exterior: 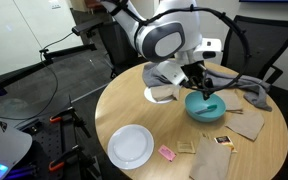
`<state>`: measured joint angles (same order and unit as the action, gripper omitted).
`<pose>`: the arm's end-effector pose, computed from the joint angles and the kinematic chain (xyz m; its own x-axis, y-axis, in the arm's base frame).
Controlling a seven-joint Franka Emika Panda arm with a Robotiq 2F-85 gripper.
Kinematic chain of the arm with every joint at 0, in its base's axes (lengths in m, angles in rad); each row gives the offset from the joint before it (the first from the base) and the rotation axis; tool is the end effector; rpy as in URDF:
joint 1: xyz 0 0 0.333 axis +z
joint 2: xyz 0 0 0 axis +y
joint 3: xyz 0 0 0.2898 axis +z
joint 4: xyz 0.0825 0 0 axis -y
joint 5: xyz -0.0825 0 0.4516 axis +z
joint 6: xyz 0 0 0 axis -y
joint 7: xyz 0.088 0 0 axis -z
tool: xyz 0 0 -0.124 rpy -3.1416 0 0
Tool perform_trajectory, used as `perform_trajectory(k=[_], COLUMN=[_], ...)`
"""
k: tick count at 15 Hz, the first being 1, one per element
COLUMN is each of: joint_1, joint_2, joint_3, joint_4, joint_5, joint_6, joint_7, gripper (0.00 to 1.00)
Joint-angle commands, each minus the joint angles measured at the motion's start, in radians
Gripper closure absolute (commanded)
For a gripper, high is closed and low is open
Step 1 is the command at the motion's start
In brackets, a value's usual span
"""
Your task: Take the marker out of the bowl and put it on the table
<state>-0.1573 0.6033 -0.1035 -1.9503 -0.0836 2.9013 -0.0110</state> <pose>0.6550 -0.1708 0.1099 0.9351 -0.1162 0.3347 -0.1607 -0.9810 0.1085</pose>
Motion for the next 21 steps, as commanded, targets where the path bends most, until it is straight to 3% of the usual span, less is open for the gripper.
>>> perform_trajectory(k=[1,21], joint_1=[0.007,-0.05], joint_2=[0.0,0.287], joint_3=[-0.006,0.063], joint_4=[0.001,0.263], joint_5=[0.013,0.071], joint_6=[-0.002,0.058], joint_7=[-0.01,-0.017], gripper=[0.0,0.0])
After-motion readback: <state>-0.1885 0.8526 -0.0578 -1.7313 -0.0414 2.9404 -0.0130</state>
